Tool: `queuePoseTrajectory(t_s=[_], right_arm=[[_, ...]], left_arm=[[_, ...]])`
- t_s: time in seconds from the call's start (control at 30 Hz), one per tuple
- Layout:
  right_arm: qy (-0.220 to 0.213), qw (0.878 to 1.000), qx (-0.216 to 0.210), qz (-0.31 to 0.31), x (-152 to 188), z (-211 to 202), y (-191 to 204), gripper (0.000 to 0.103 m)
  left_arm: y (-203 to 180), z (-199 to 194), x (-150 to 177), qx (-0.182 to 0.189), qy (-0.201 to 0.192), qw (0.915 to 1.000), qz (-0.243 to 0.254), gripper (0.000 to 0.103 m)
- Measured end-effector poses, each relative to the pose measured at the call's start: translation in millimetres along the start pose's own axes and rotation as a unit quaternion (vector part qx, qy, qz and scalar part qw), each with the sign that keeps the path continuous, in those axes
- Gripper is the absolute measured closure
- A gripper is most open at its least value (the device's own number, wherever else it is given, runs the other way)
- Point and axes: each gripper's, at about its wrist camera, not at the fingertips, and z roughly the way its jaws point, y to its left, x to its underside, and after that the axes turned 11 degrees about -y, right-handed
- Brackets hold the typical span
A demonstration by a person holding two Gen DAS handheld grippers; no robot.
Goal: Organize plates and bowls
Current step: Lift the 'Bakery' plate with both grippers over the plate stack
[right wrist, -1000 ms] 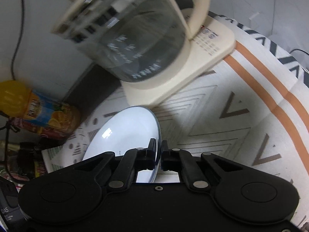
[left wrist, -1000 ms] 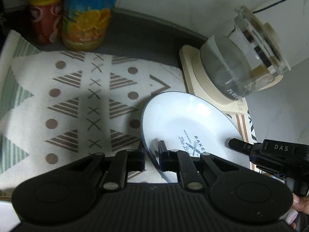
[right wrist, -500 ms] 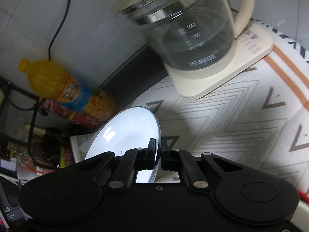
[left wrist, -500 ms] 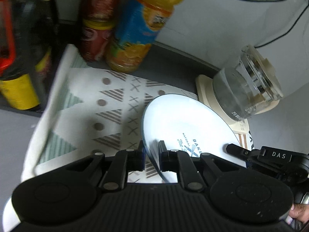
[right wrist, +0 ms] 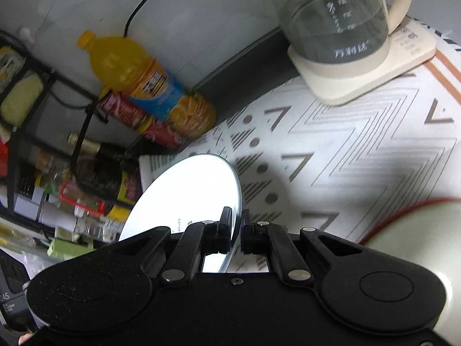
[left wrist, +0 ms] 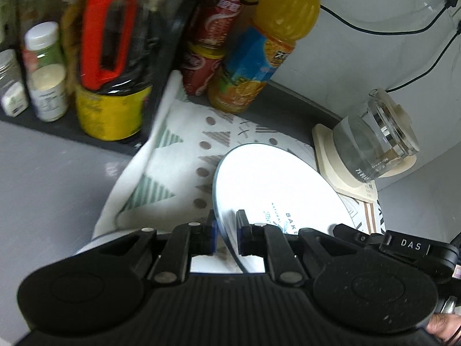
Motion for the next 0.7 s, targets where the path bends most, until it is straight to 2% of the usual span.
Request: queuePoseTrajectory(t_s=[0.3, 0.7], right_arm=[[0.016, 0.999, 0.003, -0.037, 35, -15, 27, 0.097], [0.044, 0.995, 0.007, -0.094, 80, -17, 58, 0.096]], left_arm=[[26, -35, 21, -0.02, -0.007, 0.9997, -0.014, 0.092], [68, -60, 54, -0.055, 0.009, 0.9982, -0.021, 0.092]])
